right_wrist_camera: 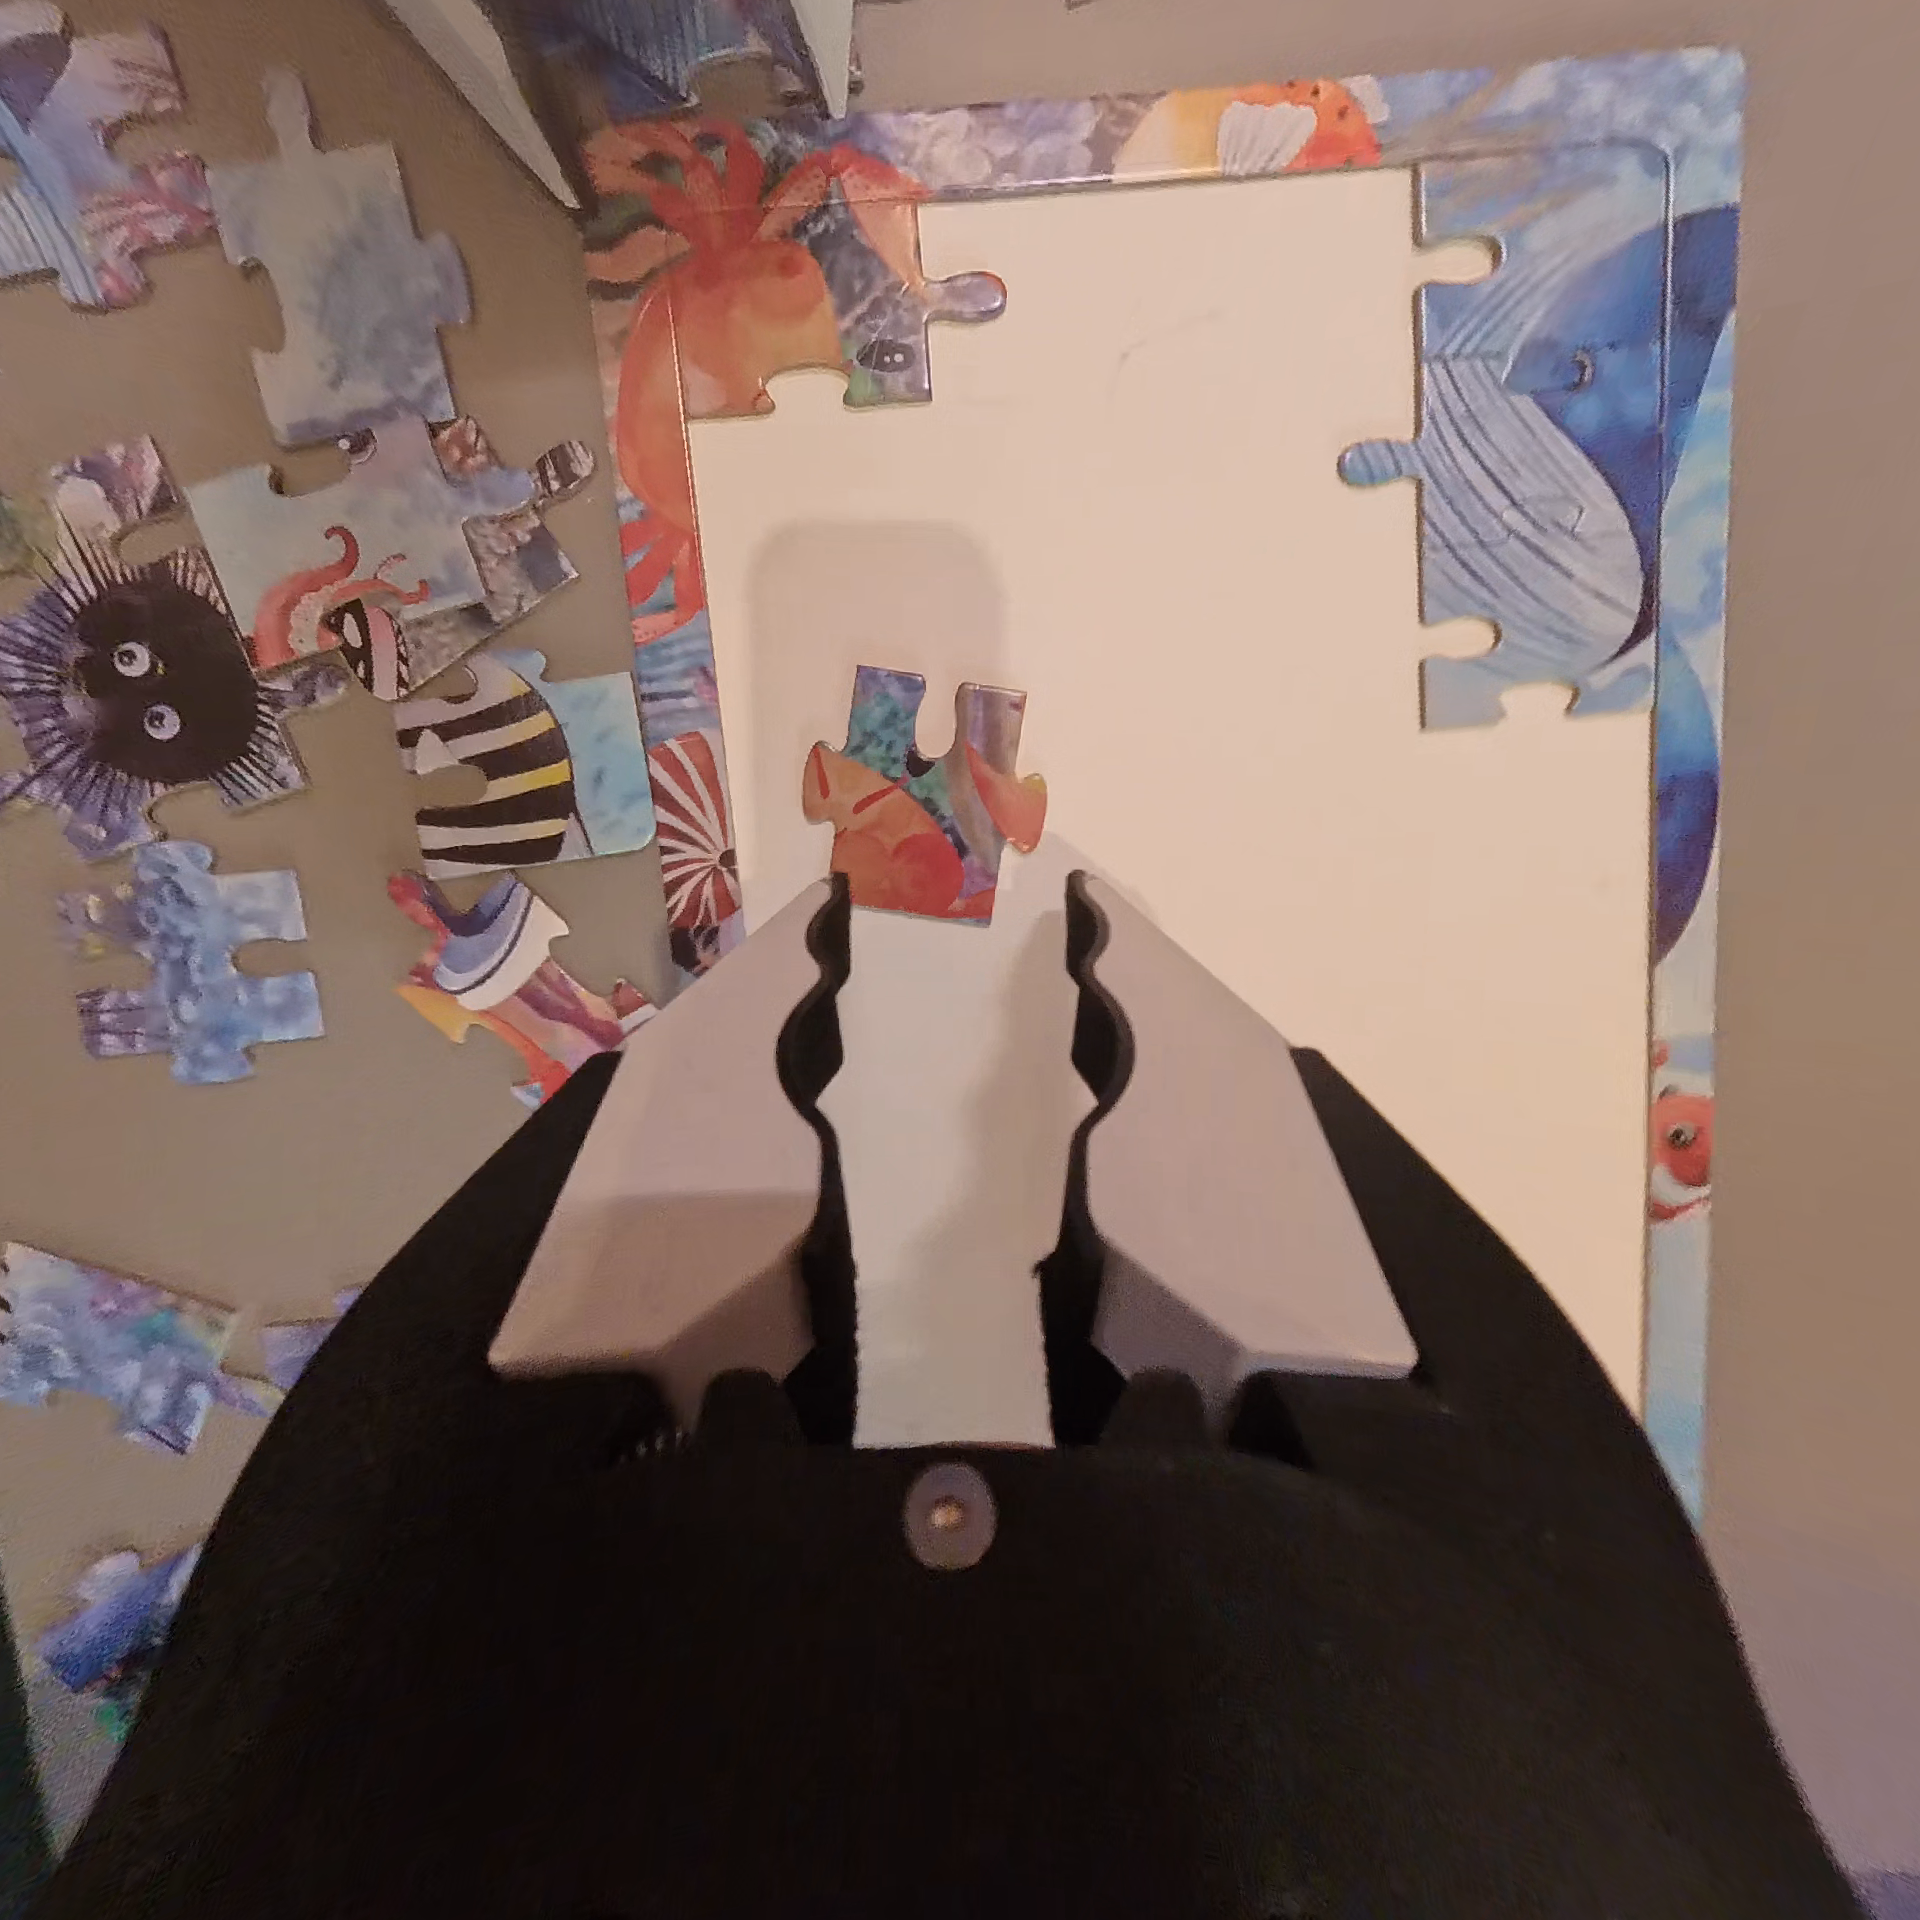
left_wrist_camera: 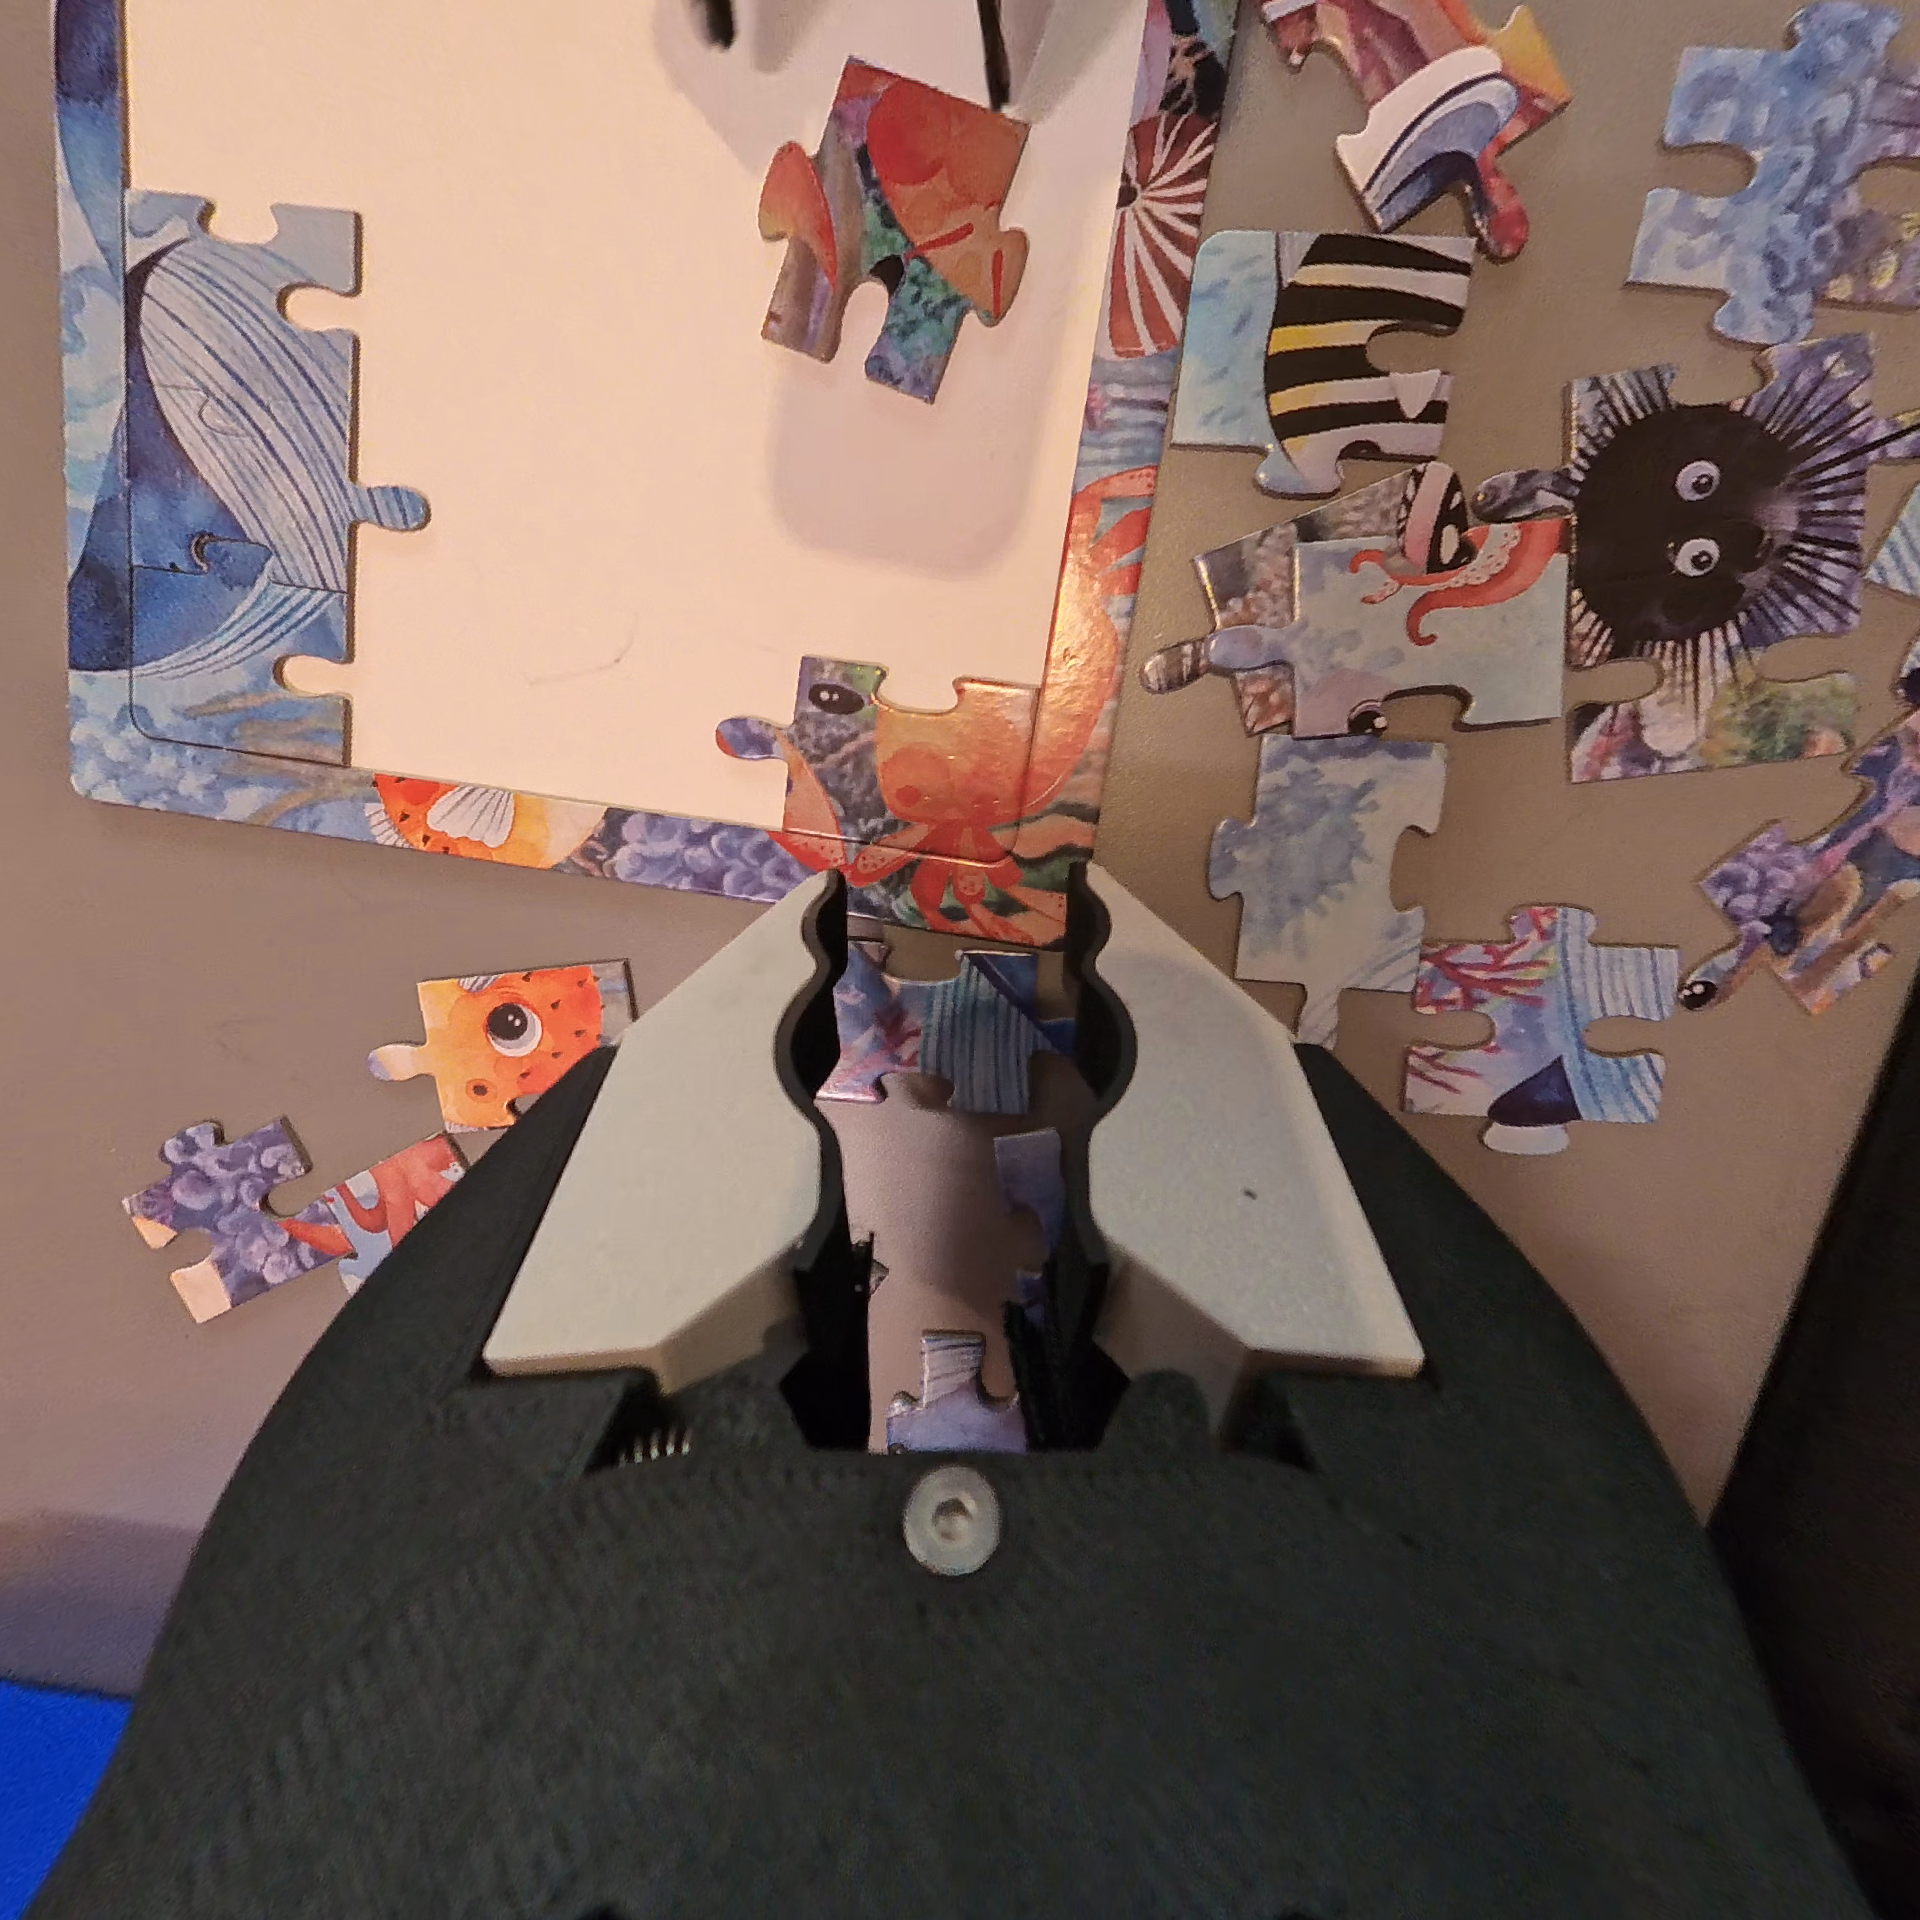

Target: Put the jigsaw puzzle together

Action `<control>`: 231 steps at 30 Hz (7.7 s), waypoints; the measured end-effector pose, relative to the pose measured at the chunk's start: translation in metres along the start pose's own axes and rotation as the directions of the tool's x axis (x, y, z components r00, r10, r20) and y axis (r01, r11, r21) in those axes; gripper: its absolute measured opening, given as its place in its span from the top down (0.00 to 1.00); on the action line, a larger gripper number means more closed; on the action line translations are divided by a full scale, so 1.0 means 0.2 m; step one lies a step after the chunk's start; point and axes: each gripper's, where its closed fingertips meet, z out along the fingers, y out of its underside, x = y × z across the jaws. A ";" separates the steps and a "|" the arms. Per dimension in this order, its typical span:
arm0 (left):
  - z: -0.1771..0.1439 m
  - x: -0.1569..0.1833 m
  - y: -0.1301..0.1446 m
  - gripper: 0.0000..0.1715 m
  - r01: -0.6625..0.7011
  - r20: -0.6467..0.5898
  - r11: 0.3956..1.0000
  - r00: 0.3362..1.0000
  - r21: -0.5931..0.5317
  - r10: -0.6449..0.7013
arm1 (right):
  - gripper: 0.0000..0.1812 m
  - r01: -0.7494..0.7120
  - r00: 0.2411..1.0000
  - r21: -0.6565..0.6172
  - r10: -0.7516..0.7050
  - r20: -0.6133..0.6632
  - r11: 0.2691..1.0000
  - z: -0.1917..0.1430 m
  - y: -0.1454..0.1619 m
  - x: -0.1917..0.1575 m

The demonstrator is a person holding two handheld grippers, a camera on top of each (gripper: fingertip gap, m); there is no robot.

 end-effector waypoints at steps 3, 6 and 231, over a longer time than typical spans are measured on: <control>-0.01 0.00 -0.01 0.76 -0.013 0.003 1.000 1.000 0.010 0.013 | 0.70 0.152 0.987 0.030 -0.153 0.037 0.988 0.01 -0.06 0.00; -0.01 0.00 -0.01 0.76 -0.012 0.004 1.000 1.000 0.012 0.012 | 0.67 0.264 0.959 -0.011 -0.262 0.110 0.964 0.05 -0.08 -0.01; -0.21 0.43 0.29 0.71 0.206 0.029 0.968 0.977 0.146 -0.212 | 0.72 -0.069 0.998 0.043 0.069 0.005 0.997 -0.31 0.36 -0.52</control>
